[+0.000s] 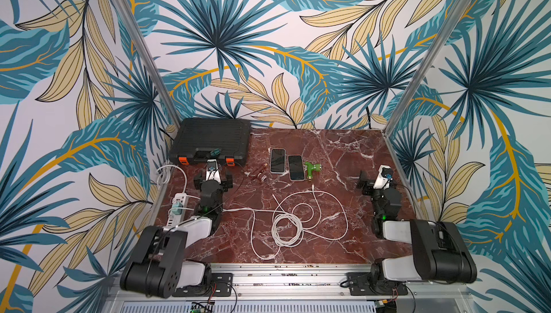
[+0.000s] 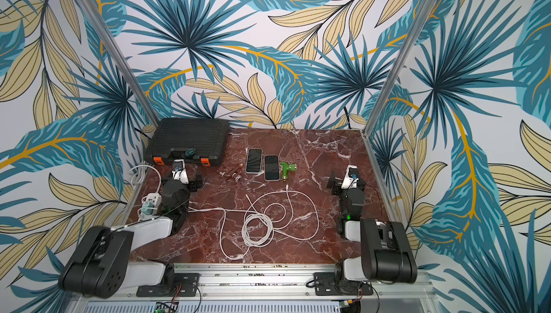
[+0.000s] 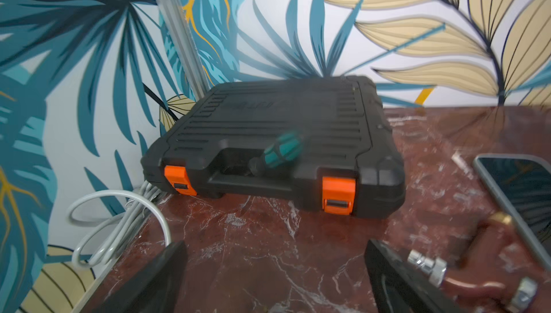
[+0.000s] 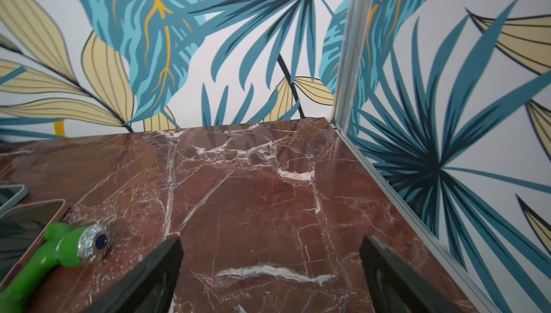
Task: Plug the charging cable into the phone
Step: Pick up the charging cable from the center of the board.
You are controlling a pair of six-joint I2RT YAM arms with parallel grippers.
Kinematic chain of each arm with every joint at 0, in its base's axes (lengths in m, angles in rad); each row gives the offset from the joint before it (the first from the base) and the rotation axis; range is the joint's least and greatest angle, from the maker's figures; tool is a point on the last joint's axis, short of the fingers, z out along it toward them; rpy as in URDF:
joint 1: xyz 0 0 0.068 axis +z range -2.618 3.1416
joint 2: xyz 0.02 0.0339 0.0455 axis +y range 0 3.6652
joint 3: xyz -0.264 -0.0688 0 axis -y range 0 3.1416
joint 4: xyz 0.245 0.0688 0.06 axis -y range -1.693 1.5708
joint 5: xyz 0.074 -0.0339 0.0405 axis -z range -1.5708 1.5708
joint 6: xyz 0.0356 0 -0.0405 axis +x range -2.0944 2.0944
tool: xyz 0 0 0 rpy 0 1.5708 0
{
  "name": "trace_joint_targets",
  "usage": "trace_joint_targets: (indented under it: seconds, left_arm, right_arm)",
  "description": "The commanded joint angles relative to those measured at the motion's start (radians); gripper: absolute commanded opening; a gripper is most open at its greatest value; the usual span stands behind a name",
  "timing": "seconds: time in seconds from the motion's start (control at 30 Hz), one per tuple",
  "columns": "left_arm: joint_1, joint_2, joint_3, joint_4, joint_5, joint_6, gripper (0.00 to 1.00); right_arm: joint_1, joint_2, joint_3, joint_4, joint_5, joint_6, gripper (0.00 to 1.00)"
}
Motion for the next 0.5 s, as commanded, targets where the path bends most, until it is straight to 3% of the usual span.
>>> trace_joint_targets:
  seconds: [0.0, 0.03, 0.07, 0.13, 0.17, 0.23, 0.33, 0.47]
  left_arm:
    - [0.016, -0.163, 0.044, -0.348, -0.157, -0.384, 1.0]
    - [0.044, -0.189, 0.015, -0.336, -0.053, -0.454, 1.0]
    - [0.072, -0.209, -0.008, -0.314, 0.121, -0.489, 0.97]
    - [0.072, -0.228, 0.014, -0.352, 0.38, -0.505, 0.84]
    - [0.045, -0.224, 0.061, -0.455, 0.436, -0.517, 0.78]
    - [-0.081, -0.201, 0.156, -0.662, 0.418, -0.513, 0.72]
    - [-0.3, -0.146, 0.277, -0.878, 0.285, -0.535, 0.69]
    - [-0.55, 0.007, 0.427, -0.997, 0.215, -0.594, 0.67]
  right_arm:
    - [-0.004, -0.111, 0.153, -0.346, 0.165, 0.247, 0.99]
    - [-0.004, -0.109, 0.186, -0.436, 0.184, 0.339, 0.99]
    - [-0.008, -0.1, 0.228, -0.52, 0.16, 0.392, 0.99]
    - [-0.007, -0.074, 0.328, -0.676, -0.019, 0.382, 0.99]
    - [-0.006, -0.059, 0.362, -0.743, -0.091, 0.397, 0.99]
    - [-0.005, -0.034, 0.401, -0.857, -0.198, 0.432, 0.95]
    - [0.004, -0.009, 0.415, -0.956, -0.278, 0.465, 0.89]
    - [0.023, -0.014, 0.408, -1.024, -0.31, 0.467, 0.86]
